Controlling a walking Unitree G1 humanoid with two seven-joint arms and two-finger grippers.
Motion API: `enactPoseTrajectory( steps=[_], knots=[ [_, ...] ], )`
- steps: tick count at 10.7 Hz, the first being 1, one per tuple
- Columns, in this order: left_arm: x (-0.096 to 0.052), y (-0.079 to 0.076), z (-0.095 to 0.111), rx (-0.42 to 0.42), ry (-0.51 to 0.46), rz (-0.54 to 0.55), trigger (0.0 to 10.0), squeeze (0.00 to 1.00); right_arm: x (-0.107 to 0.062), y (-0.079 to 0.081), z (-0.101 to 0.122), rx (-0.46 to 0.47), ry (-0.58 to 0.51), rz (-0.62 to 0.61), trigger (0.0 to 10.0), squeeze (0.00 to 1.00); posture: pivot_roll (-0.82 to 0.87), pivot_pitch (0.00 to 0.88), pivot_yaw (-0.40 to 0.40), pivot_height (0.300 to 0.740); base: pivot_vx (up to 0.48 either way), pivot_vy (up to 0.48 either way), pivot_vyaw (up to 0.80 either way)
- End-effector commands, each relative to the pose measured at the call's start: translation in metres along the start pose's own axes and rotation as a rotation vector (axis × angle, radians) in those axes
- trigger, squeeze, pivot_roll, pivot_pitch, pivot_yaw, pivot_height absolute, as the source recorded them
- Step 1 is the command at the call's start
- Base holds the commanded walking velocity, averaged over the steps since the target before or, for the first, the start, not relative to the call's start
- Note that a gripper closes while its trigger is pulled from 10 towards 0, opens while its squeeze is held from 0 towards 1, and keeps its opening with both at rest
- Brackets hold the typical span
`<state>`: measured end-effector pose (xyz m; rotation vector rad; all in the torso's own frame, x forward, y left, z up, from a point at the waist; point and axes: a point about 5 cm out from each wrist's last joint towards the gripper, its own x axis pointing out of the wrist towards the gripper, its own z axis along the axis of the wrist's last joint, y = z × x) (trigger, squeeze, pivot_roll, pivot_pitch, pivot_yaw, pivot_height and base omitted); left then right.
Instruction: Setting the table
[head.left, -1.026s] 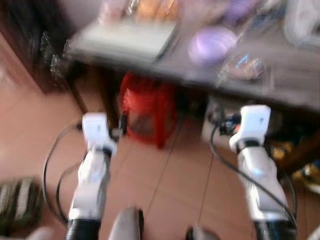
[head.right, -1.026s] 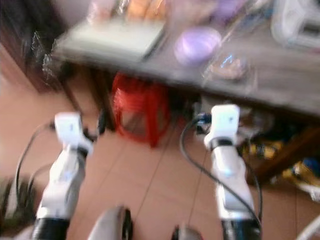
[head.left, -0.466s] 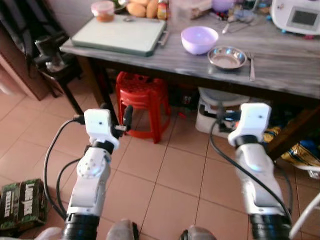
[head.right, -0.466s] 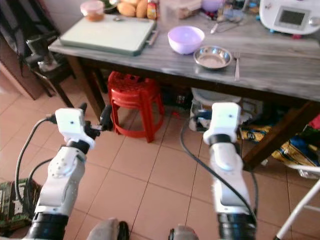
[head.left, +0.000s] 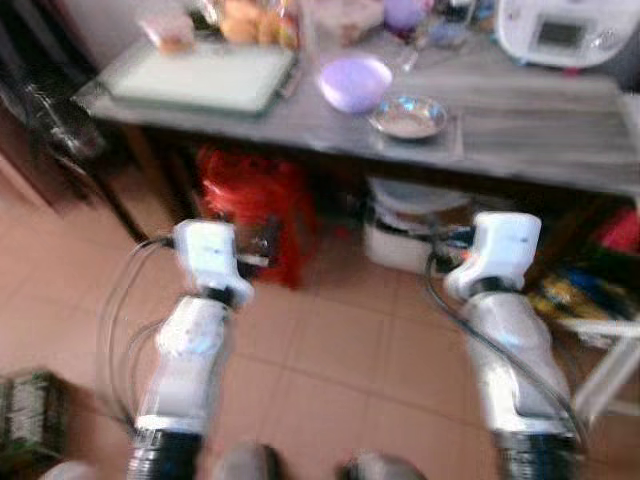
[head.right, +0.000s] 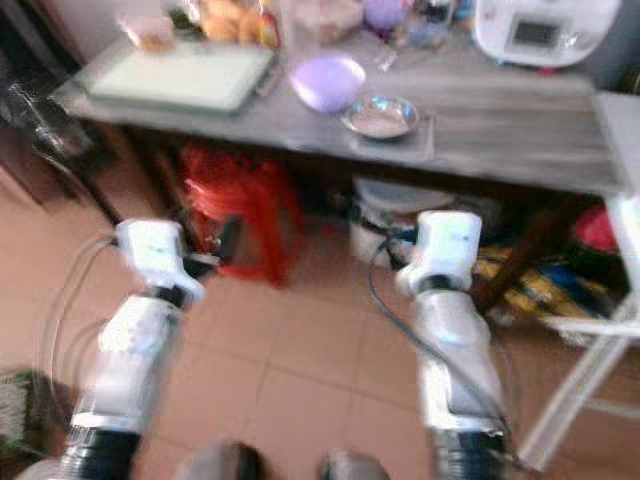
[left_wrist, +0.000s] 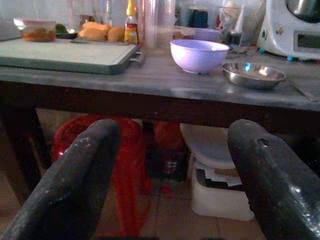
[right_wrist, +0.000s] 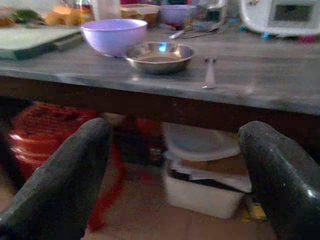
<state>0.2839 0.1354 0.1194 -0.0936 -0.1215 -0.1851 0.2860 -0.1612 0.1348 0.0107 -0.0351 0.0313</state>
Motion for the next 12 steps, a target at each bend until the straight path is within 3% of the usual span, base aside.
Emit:
enactPoseTrajectory(
  steps=[1,3,4,5,6,12],
  knots=[
    [0.0015,-0.0068,0.0002,-0.011,-0.002,-0.021,10.0,0.0,-0.0017,-0.0091,0.0039,-0.008,-0.015,-0.019,10.0,0.0,-0.05,0.092,0.041,0.74,0.0,-0.371,-0.8],
    [0.0009,-0.0069,0.0005,-0.011,-0.002,-0.022,10.0,0.0,-0.0003,-0.0072,0.0065,-0.017,-0.031,-0.002,10.0,0.0,-0.05,0.096,0.042,0.74,0.0,-0.369,-0.27],
    [0.0004,-0.0068,0.0003,-0.011,-0.001,-0.022,10.0,0.0,-0.0003,-0.0054,0.0087,-0.015,-0.05,0.015,10.0,1.0,-0.05,0.096,0.042,0.74,0.0,-0.371,0.0],
    [0.0001,-0.0064,0.0002,-0.01,0.0,-0.024,10.0,0.0,-0.0004,-0.0046,0.0098,-0.037,-0.056,0.019,10.0,1.0,-0.05,0.096,0.042,0.74,0.0,-0.375,0.0],
    [0.0003,-0.0063,0.0004,-0.01,-0.001,-0.025,10.0,0.0,0.0003,-0.0046,0.0096,-0.037,-0.053,0.021,10.0,0.0,-0.05,0.096,0.041,0.74,0.0,-0.371,0.0],
    [0.0011,-0.007,0.0009,0.004,0.001,-0.036,10.0,0.0,0.0035,-0.0067,0.0113,-0.019,-0.066,0.026,10.0,0.0,-0.04,0.099,0.049,0.74,0.0,-0.411,0.0]
  ],
)
